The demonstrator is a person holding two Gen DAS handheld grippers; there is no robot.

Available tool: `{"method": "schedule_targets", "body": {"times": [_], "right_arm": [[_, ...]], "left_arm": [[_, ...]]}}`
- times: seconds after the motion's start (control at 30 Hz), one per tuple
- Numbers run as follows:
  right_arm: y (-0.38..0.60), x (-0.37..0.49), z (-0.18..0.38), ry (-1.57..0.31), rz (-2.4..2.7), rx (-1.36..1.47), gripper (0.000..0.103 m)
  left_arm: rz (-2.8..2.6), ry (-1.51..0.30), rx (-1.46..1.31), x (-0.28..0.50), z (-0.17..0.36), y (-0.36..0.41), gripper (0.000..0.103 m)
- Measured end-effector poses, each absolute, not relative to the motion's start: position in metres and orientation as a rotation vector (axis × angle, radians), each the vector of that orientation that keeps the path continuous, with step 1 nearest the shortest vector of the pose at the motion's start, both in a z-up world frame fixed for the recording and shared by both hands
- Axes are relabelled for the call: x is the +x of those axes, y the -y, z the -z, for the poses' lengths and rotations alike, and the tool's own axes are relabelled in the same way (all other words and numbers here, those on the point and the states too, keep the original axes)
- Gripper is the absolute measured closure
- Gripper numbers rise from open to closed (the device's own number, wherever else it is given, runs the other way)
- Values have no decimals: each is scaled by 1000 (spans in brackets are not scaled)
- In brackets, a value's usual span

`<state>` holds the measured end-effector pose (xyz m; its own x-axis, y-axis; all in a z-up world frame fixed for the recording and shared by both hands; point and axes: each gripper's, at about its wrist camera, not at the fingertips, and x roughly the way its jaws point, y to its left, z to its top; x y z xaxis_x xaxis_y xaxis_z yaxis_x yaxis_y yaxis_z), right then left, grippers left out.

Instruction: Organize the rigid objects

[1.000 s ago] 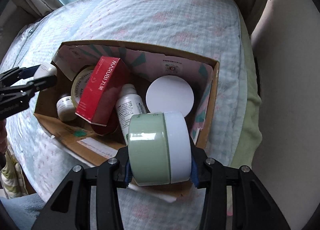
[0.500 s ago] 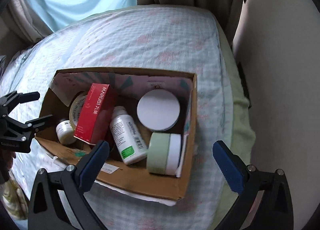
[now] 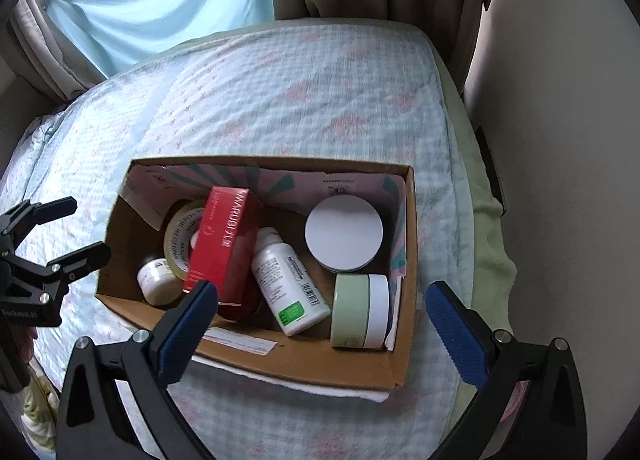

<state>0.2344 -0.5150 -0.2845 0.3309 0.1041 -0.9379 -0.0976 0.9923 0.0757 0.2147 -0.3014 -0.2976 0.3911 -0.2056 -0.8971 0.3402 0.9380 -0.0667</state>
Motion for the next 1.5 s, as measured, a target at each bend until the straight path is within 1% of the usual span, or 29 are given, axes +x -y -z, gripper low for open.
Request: {"method": "schedule_targets", "body": {"times": [0.1, 0.3, 0.73, 0.93, 1.13, 1.5], "right_arm": [[508, 228, 264, -1207, -113, 13, 0], [477, 211, 210, -1150, -103, 4, 0], [351, 154, 74, -966, -87, 30, 0], [302, 128, 23, -875, -106, 45, 0], [282, 102, 2, -805, -90, 49, 0], [270, 78, -6, -711, -40, -12, 0]], "left_arm": [[349, -1092, 116, 207, 280, 293, 0], [340, -1021, 73, 182, 226, 259, 0], [236, -802, 21, 108, 73, 122, 0], [169, -708, 54, 77, 21, 74, 0], [155, -633, 11, 40, -3, 42, 0], [97, -553, -6, 8, -11, 27, 0]]}}
